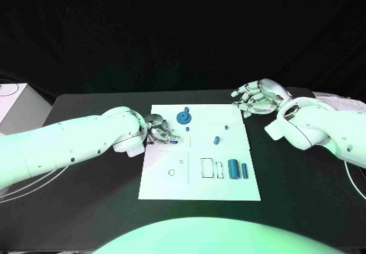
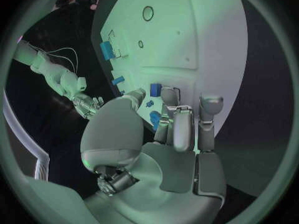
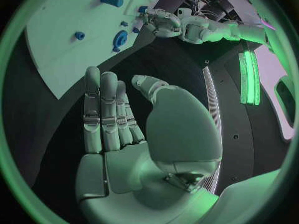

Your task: Assemble the parts on the task board

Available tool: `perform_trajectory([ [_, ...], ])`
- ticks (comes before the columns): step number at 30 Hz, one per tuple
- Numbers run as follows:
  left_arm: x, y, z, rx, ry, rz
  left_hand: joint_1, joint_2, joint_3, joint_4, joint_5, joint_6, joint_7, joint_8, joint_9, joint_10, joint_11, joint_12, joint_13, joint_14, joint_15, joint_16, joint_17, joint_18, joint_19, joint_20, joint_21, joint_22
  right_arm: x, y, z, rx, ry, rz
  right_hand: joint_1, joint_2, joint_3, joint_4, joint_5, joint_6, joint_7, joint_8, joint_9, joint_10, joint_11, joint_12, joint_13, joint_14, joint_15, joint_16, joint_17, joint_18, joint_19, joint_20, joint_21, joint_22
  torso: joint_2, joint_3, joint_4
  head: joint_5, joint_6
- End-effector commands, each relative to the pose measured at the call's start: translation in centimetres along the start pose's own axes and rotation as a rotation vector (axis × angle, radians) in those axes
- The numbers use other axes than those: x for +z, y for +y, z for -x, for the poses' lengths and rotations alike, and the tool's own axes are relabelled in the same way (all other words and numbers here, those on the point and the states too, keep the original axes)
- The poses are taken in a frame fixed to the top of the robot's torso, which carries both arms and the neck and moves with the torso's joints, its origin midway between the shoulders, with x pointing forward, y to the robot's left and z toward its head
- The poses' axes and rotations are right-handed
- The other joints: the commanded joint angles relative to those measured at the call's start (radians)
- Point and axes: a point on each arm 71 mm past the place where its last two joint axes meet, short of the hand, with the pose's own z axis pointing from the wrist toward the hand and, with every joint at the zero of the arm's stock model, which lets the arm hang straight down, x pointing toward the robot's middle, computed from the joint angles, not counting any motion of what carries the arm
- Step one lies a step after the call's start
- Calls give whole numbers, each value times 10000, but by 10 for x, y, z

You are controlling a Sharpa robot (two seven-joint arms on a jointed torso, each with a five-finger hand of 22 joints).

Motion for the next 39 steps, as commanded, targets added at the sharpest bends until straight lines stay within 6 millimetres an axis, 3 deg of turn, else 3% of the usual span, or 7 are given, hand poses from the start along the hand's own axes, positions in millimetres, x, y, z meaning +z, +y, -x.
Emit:
perform_trajectory([
  [1,0,-2,-1,36,-28,-79,128,10,21,-31,63,66,3,34,-21,35,-13,72,9,366,-13,49,237,61,83,11,38,6,0,1,0,-45,44,107,-30,33,-41,-24,62,3,78,53,2,-61,-19,48,-13,-14,38,-31,14,107,13,48,-36,-9,0,-1,-4,3,1],
  [9,1,-1,-1,51,2,-14,585,261,191,-39,92,77,-14,49,-89,45,-29,119,22,379,-28,72,274,47,131,-6,74,79,0,1,0,-45,50,100,-30,33,-41,-24,62,3,78,53,2,-61,-19,48,-13,-14,38,-31,14,107,13,48,-36,-9,4,0,2,10,1],
  [24,5,-3,-1,-31,118,73,731,403,291,-26,119,119,-34,80,-111,80,-46,165,66,405,-41,114,348,33,184,-14,118,155,0,1,0,-46,2,107,-47,63,-46,-25,77,-7,77,81,2,-67,-20,79,-53,11,37,-88,80,109,39,49,-78,-40,3,7,-3,2,1],
  [30,6,-2,-1,-78,210,132,1262,510,703,-102,145,120,-93,120,-162,149,-104,230,120,450,-93,173,449,13,271,-43,191,275,-1,1,0,-45,-5,98,-53,73,-45,-20,80,-1,77,86,3,-62,-21,83,-55,17,36,-90,85,109,44,49,-80,-41,3,6,-2,-6,1],
  [36,6,-3,-2,-159,320,127,2019,463,1705,-410,154,56,-138,161,-220,155,-153,210,84,465,-145,188,480,3,303,-80,223,341,0,0,0,-43,0,92,-53,73,-45,-20,80,-1,77,86,3,-62,-21,83,-55,17,36,-90,85,109,44,49,-80,-41,0,6,0,-8,1],
  [38,6,-3,-2,-212,348,112,2288,349,2398,-684,140,-10,-118,196,-221,145,-146,172,43,468,-149,190,488,1,306,-97,234,363,0,0,0,-41,3,91,-53,73,-45,-20,80,-1,77,86,3,-62,-21,83,-55,17,36,-90,85,109,44,49,-80,-41,-2,8,2,-7,1],
  [39,6,-3,-3,-240,358,101,2335,147,3146,-941,120,-67,-95,262,-192,155,-53,133,4,469,-115,192,496,-1,299,-108,246,381,0,0,0,-40,5,90,-53,73,-45,-20,80,-1,77,86,3,-62,-21,83,-55,17,36,-90,85,109,44,49,-80,-41,-4,9,2,-5,1],
])
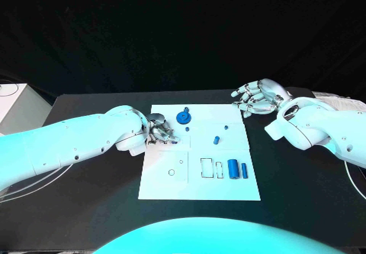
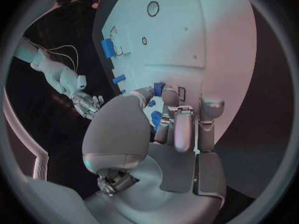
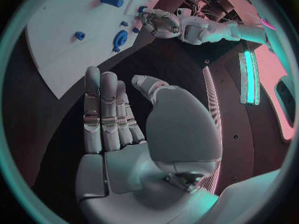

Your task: Assemble the parts on the task board

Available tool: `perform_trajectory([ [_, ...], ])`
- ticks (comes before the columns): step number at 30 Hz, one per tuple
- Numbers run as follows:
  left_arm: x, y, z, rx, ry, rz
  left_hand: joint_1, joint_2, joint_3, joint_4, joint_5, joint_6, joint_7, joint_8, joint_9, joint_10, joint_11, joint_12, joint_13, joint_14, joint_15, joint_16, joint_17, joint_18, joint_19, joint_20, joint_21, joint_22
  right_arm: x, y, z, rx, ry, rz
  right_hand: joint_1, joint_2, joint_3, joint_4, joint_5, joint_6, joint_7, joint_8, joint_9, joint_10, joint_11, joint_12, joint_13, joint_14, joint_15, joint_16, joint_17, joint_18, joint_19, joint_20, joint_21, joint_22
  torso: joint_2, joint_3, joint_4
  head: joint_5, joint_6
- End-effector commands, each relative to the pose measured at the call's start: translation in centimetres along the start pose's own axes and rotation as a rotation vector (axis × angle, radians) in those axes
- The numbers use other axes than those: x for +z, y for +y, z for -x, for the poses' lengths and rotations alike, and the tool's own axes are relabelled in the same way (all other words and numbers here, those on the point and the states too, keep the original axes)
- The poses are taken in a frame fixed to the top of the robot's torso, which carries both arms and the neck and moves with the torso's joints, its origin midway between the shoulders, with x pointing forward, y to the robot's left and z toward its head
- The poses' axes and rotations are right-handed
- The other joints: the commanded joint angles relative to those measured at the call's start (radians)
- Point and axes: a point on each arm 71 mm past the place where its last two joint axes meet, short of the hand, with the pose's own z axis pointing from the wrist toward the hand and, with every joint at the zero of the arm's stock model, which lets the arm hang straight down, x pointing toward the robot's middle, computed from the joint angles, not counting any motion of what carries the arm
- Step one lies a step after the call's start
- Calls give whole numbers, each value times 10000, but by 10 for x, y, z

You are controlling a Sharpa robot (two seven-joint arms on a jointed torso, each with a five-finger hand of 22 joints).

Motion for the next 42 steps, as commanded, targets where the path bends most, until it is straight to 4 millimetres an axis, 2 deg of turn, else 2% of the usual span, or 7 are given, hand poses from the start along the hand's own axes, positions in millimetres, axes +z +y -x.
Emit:
perform_trajectory([
  [1,1,2,-3,-78,257,96,255,-145,1898,-1092,47,-139,54,151,43,60,25,-66,-54,469,-58,59,501,0,60,-15,65,32,0,1,0,-37,18,98,-53,73,-45,-20,43,-1,77,46,3,-63,-22,41,-15,17,36,-29,8,109,44,49,-40,-13,-5,5,1,4,1],
  [4,1,2,-3,-171,255,45,-231,-397,3106,-1567,13,-206,107,355,154,123,48,-77,-110,470,14,61,509,-1,53,-3,123,102,0,0,-1,-32,25,92,-65,82,-45,-11,53,6,76,54,5,-58,-23,48,-20,28,35,-33,19,110,51,48,-43,-16,-4,1,-1,1,1],
  [7,1,1,-3,-262,238,-10,-493,-430,3545,-1857,5,-236,104,445,202,174,53,-24,-65,479,15,77,538,-5,62,0,169,162,0,0,-1,-26,33,85,-65,82,-45,-11,53,6,76,54,5,-58,-23,48,-20,28,35,-33,19,110,51,48,-43,-16,-3,-2,-2,3,1],
  [26,-1,-5,5,54,1059,164,-949,-482,4206,-2519,9,-190,96,646,285,241,27,48,-15,522,-4,152,674,-5,58,-29,255,258,0,-1,-3,-6,127,29,-65,82,-45,-11,53,6,76,54,5,-58,-23,48,-20,28,35,-33,19,110,51,48,-43,-16,-1,14,-22,-4,1],
  [31,-4,-9,9,221,1465,121,-1000,-499,4296,-2645,18,-173,96,664,286,260,26,63,8,538,-4,181,728,-4,48,-37,267,268,0,-2,-4,2,149,4,-79,80,-51,-7,71,6,74,61,5,-61,-24,54,-29,37,34,-45,35,110,60,47,-51,-22,-5,12,3,-22,1],
  [42,-16,-31,37,1265,2207,-44,-1053,-524,4415,-2838,56,-148,103,671,276,257,28,46,-18,553,-3,213,786,-8,52,-50,304,312,1,-3,-4,-4,54,21,-79,75,-52,-10,77,1,73,62,4,-65,-25,55,-34,37,34,-51,42,110,62,47,-55,-24,-11,6,7,-27,1],
])
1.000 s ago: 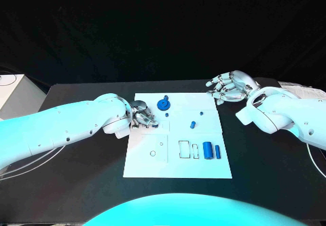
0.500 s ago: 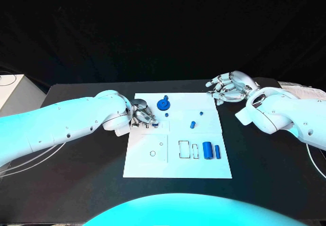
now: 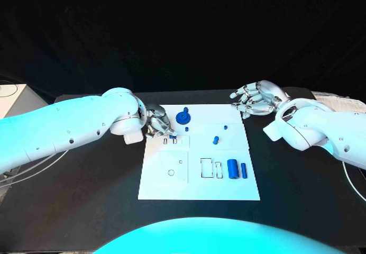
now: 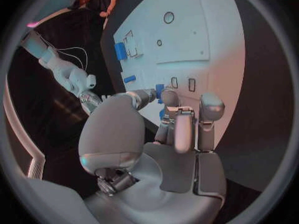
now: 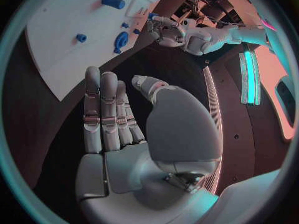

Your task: Assemble the parts on the task board

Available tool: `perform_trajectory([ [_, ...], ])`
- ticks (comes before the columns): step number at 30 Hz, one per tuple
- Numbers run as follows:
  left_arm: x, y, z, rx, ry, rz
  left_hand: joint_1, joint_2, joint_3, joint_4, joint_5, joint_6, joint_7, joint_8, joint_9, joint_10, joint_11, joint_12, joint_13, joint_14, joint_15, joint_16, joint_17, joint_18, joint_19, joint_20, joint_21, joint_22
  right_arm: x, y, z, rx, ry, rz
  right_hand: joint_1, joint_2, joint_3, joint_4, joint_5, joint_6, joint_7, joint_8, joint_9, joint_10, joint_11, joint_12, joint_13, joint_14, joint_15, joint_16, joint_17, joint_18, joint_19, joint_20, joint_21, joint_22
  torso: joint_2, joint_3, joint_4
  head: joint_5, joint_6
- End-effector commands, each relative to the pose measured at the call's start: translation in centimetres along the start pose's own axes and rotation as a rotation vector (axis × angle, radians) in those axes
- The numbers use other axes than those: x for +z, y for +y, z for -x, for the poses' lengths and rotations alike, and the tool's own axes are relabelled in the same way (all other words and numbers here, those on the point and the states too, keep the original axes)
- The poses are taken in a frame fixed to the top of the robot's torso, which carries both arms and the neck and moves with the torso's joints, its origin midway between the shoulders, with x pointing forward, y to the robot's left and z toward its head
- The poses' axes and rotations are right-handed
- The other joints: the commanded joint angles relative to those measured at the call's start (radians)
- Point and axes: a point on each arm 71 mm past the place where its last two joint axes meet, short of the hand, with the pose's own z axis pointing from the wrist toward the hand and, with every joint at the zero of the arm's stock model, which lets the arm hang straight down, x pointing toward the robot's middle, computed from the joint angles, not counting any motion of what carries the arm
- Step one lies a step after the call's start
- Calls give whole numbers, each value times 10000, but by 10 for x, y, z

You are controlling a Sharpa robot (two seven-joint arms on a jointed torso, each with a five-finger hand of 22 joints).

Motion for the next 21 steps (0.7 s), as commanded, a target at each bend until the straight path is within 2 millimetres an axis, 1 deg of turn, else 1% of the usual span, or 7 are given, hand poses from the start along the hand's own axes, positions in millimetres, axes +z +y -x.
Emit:
perform_trajectory([
  [1,-3,-9,3,737,977,11,-58,79,2142,-2227,77,110,-7,58,-18,52,1,26,18,558,-5,69,810,-14,69,-53,49,48,0,1,0,-31,-48,112,-33,21,-53,-21,48,-15,75,59,0,-91,-22,46,-21,21,37,-71,22,108,19,12,-67,-18,-4,0,11,3,1],
  [4,-3,-19,10,1176,978,66,-69,78,2156,-2250,96,118,-6,58,-20,61,2,37,35,562,-4,76,822,-17,79,-54,63,68,1,1,1,-28,-187,152,-9,11,-36,-52,71,-70,103,54,-12,-214,10,-7,-80,-89,68,-178,53,96,-42,30,-140,-53,-13,-5,23,3,1],
  [7,0,-28,14,1471,1018,136,-245,50,2236,-2397,381,211,-18,72,-33,212,-15,198,268,579,-14,95,849,-53,197,-71,200,260,1,1,1,19,-248,147,16,35,21,-81,82,-136,153,61,-26,-388,67,-193,-280,-284,128,-340,111,83,-180,76,-272,-110,-8,-7,11,36,1],
  [10,4,-35,17,1714,1103,222,-640,-47,2328,-2619,1534,372,-79,135,-7,433,-70,501,713,626,-60,166,965,-91,342,-126,387,498,2,1,1,95,-302,148,27,42,87,-115,74,-203,212,73,-42,-519,139,-524,-644,-533,204,-520,173,70,-370,136,-398,-150,2,-3,-1,67,1],
  [15,10,-42,20,2004,1383,410,-786,-43,2334,-2738,1766,410,-99,151,9,514,-86,619,894,655,-78,218,1057,-112,404,-146,469,614,3,2,2,313,-442,164,-30,35,172,-135,80,-372,388,125,-63,-878,369,-1363,-1559,-1389,450,-1167,133,13,-1053,329,-844,-349,3,5,2,89,1],
  [20,18,-47,20,2257,1625,627,-823,-28,2341,-2783,1845,425,-106,152,12,530,-92,642,929,667,-82,242,1102,-127,446,-153,515,685,4,2,3,733,-596,186,-77,19,288,-172,72,-549,621,317,-59,-1021,680,-2421,-2942,-2955,912,-2527,-635,-83,-2268,723,-1867,-1067,9,-4,20,118,1],
  [21,20,-48,20,2333,1630,690,-823,-28,2341,-2783,1845,425,-106,152,12,530,-92,642,929,667,-82,242,1102,-127,446,-153,515,685,5,2,3,808,-620,196,-61,42,354,-195,66,-607,692,317,-79,-1089,801,-2691,-3326,-3486,1087,-3001,-1014,-113,-2671,857,-2264,-1400,9,-5,21,119,1],
])
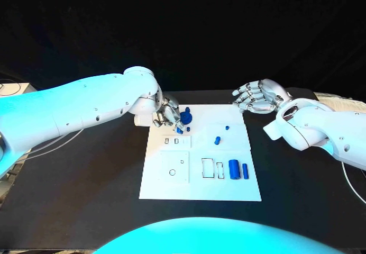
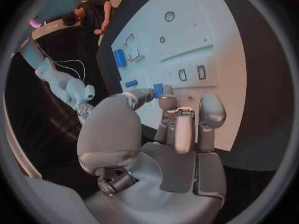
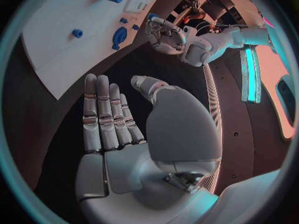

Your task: Assemble the parts on the task board

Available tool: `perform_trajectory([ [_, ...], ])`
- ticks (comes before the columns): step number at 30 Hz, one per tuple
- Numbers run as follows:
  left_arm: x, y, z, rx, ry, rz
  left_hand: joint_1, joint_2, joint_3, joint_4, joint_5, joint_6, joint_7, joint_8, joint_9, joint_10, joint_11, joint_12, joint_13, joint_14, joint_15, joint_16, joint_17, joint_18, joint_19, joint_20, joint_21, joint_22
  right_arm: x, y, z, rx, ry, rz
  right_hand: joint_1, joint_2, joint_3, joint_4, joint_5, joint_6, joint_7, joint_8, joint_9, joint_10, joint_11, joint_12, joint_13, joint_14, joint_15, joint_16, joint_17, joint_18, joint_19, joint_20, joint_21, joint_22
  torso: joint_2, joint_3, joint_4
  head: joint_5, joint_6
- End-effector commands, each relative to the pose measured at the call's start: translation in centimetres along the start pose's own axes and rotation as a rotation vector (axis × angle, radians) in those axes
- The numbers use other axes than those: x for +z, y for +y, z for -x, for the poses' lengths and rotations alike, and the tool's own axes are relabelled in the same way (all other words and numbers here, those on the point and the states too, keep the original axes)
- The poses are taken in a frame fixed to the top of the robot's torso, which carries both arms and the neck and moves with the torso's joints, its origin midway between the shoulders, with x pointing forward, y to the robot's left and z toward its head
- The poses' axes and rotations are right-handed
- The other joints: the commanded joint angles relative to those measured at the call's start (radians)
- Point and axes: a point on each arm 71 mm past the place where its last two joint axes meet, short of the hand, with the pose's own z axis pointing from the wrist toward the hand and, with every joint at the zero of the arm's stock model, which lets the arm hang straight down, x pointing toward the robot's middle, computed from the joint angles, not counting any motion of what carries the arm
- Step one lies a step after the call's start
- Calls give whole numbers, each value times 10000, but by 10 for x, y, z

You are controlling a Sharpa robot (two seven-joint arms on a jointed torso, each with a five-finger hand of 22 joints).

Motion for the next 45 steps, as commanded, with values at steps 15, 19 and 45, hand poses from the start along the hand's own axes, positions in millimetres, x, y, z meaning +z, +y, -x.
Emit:
perform_trajectory([
  [15,15,-7,-5,832,580,610,-343,78,2511,-2766,524,177,-33,52,43,143,-4,172,167,679,-100,92,1121,-149,145,-37,138,147,8,8,10,898,-683,619,-16,362,150,-494,4,-223,812,-786,-515,-78,688,-3138,-3089,-1977,1000,-3131,-3657,-119,-3618,1088,-1282,-4255,22,-2,14,79,1],
  [19,16,-5,-7,878,543,674,-347,81,2510,-2767,530,177,-33,53,43,146,-4,177,176,677,-101,89,1116,-153,160,-37,150,168,10,10,13,918,-838,721,7,410,121,-548,11,-350,821,-957,-591,-13,702,-3388,-3086,-2013,1019,-3129,-3867,-138,-3841,1091,-1296,-4603,15,-8,10,95,1],
  [45,23,12,-22,824,-103,984,-429,115,2486,-2813,645,210,-53,79,64,237,-21,312,375,700,-114,132,1191,-189,283,-48,254,334,10,11,18,1026,-1129,823,-45,491,-9,-627,-12,-694,802,-1370,-765,21,715,-3909,-3087,-2099,1049,-3123,-4361,-149,-4086,1092,-1280,-5250,10,-21,-17,97,1],
])
